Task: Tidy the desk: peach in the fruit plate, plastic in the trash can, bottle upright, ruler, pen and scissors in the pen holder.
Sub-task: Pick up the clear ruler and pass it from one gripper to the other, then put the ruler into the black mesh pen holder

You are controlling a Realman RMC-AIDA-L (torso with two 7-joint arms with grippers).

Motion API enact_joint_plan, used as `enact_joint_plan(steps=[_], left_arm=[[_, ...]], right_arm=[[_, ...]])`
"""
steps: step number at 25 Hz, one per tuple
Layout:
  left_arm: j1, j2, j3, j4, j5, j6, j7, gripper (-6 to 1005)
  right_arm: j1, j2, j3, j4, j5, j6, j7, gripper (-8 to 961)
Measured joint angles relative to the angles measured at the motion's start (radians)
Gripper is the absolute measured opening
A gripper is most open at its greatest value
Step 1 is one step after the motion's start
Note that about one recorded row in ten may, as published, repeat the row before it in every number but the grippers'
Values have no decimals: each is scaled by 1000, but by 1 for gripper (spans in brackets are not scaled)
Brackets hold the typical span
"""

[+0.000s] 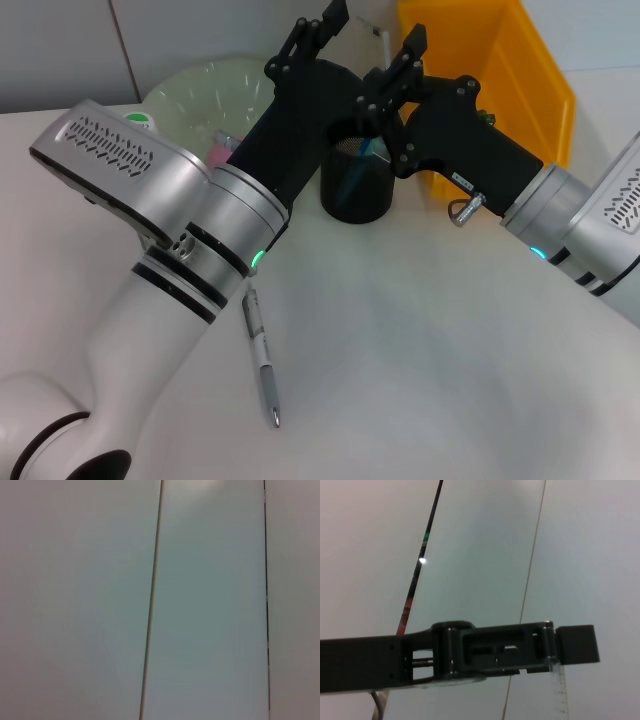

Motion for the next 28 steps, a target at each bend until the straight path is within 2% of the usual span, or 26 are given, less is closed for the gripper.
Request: enact_joint_plan(steps=[4, 5, 7, 16, 20, 24, 28], left_arm=[[15, 0, 0, -1, 8, 30, -22, 790], [47, 3, -4, -7, 55, 71, -70, 796], [70, 7, -15, -10, 98, 92, -100, 808], [266, 51, -296, -39, 710, 144, -435, 807], [284, 70, -384, -58, 948, 136, -584, 807], [260, 78, -493, -146, 1125, 160, -787, 807], [254, 101, -602, -181, 1327, 189, -918, 807]], right_arm=[[-6, -1, 13, -3, 2, -6, 0, 10], [-12, -3, 44, -7, 3, -17, 1, 10], [-15, -3, 56, -8, 3, -24, 1, 11], [-28, -6, 103, -84, 4, -84, 85, 12], [6, -8, 118, -100, 5, -58, 133, 12], [32, -8, 119, -104, 6, -15, 182, 13], [71, -7, 115, -99, 9, 63, 214, 13]])
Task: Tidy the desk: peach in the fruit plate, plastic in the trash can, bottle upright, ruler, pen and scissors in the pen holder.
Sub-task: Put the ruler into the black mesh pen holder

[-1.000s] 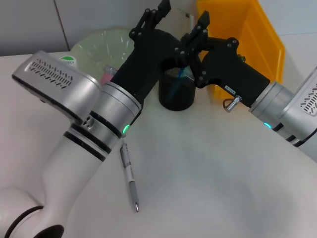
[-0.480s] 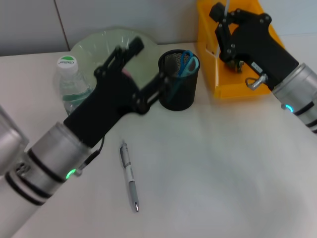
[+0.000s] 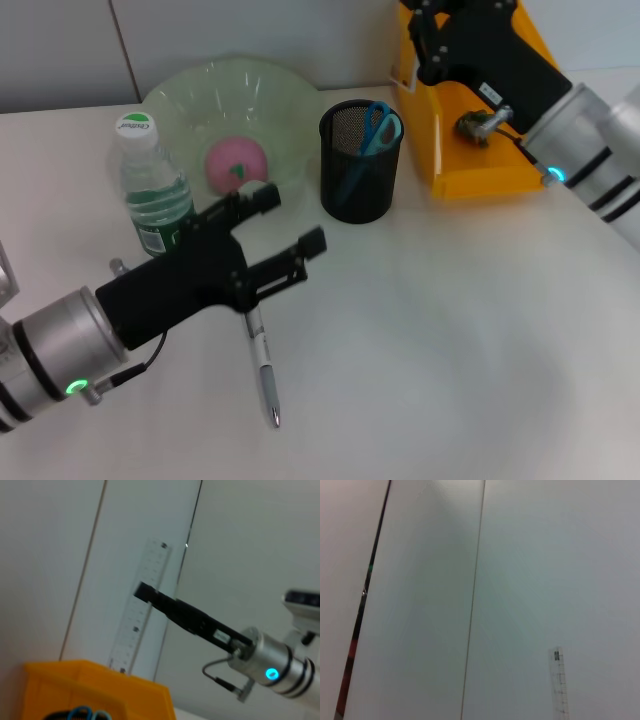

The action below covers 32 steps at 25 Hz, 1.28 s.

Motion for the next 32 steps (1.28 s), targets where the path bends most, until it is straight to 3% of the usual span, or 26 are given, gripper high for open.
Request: enact_joint_plan(steps=[5, 10, 20, 32], left_arm=[[10, 8, -95, -5, 141, 23, -82, 806], [22, -4, -186, -9, 216, 53, -93, 806], [13, -4, -191, -11, 232, 56, -108, 805], [11, -3, -191, -14, 234, 57, -105, 805]], right_arm=[[33, 1, -9, 6, -6, 69, 57, 14], [54, 4, -17, 29, -12, 116, 87, 14], [83, 7, -17, 63, -9, 238, 86, 16], [102, 8, -9, 86, -7, 288, 59, 17]])
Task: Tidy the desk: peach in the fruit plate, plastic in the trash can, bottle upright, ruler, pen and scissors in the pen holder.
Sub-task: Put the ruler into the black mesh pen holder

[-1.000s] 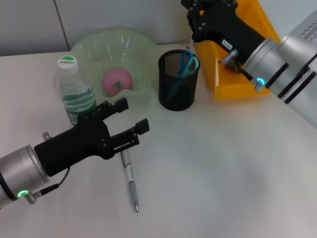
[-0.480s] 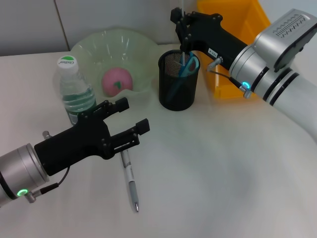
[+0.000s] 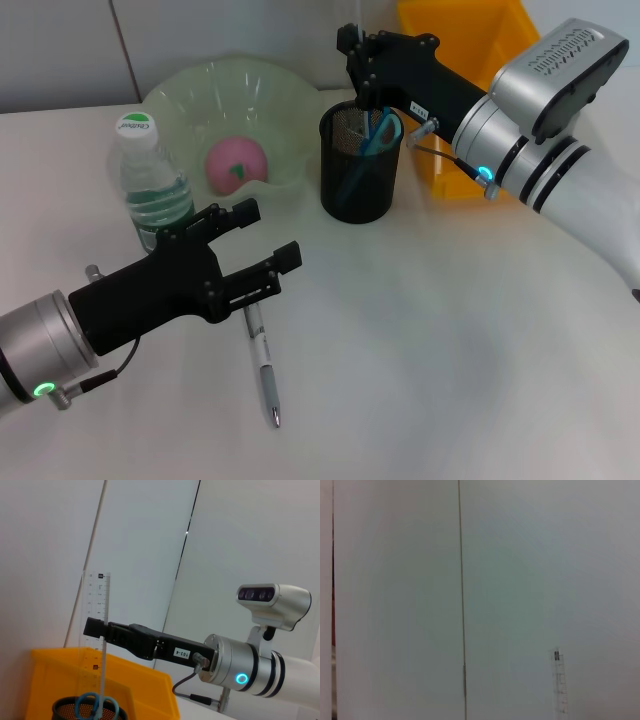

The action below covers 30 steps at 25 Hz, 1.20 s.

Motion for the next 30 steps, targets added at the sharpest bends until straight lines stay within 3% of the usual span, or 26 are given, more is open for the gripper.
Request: enact_joint_plan(steps=[17, 23, 30], left_arm=[[-2, 5, -2, 0, 1, 12, 5, 804], [-2, 4, -2, 0, 1, 12, 6, 804], [-2, 3, -2, 0, 1, 12, 7, 803]], right_arm=[[-2, 0, 4, 0, 3, -1, 9, 19], [-10, 0, 41, 13, 3, -8, 11, 207], [-25, 0, 43, 15, 4, -41, 12, 509]])
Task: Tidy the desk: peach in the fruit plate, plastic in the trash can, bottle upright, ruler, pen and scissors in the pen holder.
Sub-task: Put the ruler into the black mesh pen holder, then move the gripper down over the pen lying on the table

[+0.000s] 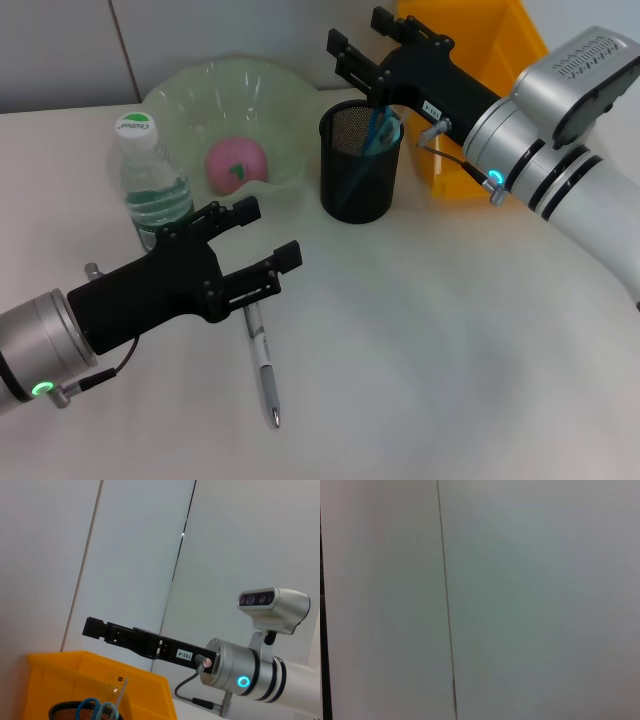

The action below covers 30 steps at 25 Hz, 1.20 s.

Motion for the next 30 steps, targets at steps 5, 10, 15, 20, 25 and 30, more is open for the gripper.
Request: enact_joint_plan(steps=[5, 10, 15, 20, 25, 30], left_arm=[[-2, 6, -1, 0, 0, -6, -1, 803], [-15, 13, -9, -16, 0, -4, -5, 803], [-61, 19, -3, -83, 0, 10, -7, 803], [-84, 23, -9, -115, 16, 34, 0, 803], [-97, 25, -60, -115, 105, 39, -24, 802], [-103, 31, -137, -105, 211, 49, -87, 802]], right_arm=[[-43, -3, 0, -5, 0, -104, 38, 665], [-193, -11, -37, -155, -25, -385, 277, 701], [-341, -27, -212, -424, -62, -565, 617, 708], [-441, -93, -406, -589, -128, -660, 824, 708], [-443, -168, -410, -634, -369, -727, 935, 708], [-439, -189, -403, -680, -538, -732, 937, 708]])
